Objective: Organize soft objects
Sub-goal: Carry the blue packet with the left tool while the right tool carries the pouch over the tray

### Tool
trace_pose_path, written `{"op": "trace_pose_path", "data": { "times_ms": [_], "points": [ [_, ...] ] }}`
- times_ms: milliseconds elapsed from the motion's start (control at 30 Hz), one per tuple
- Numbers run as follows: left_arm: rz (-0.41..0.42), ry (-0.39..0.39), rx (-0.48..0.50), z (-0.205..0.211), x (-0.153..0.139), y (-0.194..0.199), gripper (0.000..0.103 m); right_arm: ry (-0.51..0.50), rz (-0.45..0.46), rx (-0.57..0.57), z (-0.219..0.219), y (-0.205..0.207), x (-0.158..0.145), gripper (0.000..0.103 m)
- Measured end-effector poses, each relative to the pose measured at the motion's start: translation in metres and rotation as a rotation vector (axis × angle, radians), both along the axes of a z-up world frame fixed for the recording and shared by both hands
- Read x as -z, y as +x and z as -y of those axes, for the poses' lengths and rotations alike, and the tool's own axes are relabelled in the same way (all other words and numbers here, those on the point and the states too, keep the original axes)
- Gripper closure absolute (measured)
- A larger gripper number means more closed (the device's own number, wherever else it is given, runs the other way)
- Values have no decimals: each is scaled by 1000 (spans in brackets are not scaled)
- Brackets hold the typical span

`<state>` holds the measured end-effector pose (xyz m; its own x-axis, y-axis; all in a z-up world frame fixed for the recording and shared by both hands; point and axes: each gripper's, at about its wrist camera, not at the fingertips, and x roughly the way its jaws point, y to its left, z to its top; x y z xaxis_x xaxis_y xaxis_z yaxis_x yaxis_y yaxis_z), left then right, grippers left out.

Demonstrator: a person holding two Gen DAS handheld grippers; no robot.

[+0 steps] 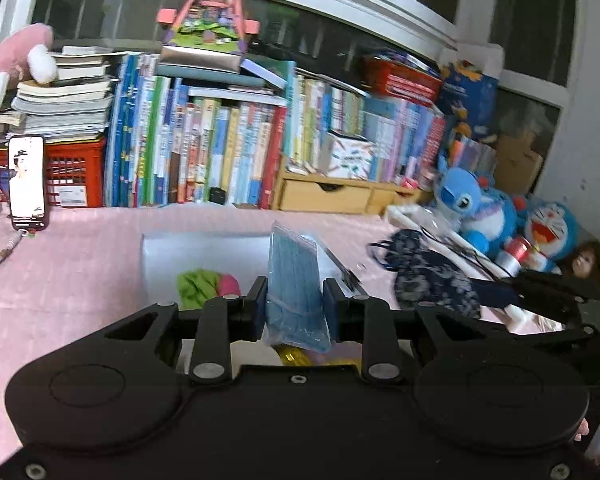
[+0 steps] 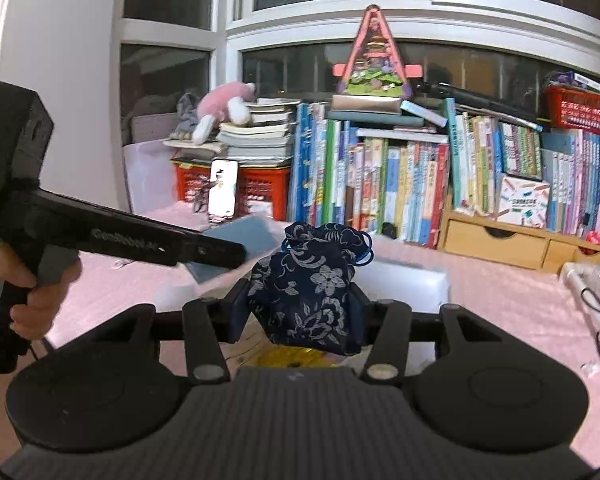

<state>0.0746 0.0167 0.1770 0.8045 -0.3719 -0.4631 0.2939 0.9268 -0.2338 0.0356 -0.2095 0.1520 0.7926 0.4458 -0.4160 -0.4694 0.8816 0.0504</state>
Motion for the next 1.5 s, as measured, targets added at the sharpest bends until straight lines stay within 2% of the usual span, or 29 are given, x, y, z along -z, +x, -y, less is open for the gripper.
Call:
{"op": "trace_pose_path", "data": {
  "times_ms": [167, 300, 533, 633, 733, 933, 1100, 1500],
  "points": [
    [-51, 1, -51, -12, -7, 48, 76, 9, -39, 43, 14, 38, -6, 49],
    [-134, -5, -86, -21, 1, 90, 76, -14, -75, 45, 20, 70, -3, 49],
    [-300, 7, -148, -33, 38, 157, 76, -114, -167, 59, 20, 123, 16, 48],
    [-368, -4, -168, -38, 57, 173, 76, -133, -245, 83, 23, 147, 33, 48],
    [-428, -18, -180, -41, 77, 187, 76, -117, -308, 111, 29, 165, 49, 48],
    [-487, -31, -189, -41, 101, 201, 80, -87, -402, 121, 32, 190, 74, 48],
    [-515, -50, -171, -38, 110, 207, 81, -121, -427, 130, 29, 206, 85, 48],
    [-567, -86, -129, -28, 122, 219, 82, -134, -477, 120, 22, 222, 106, 48]
  ]
}}
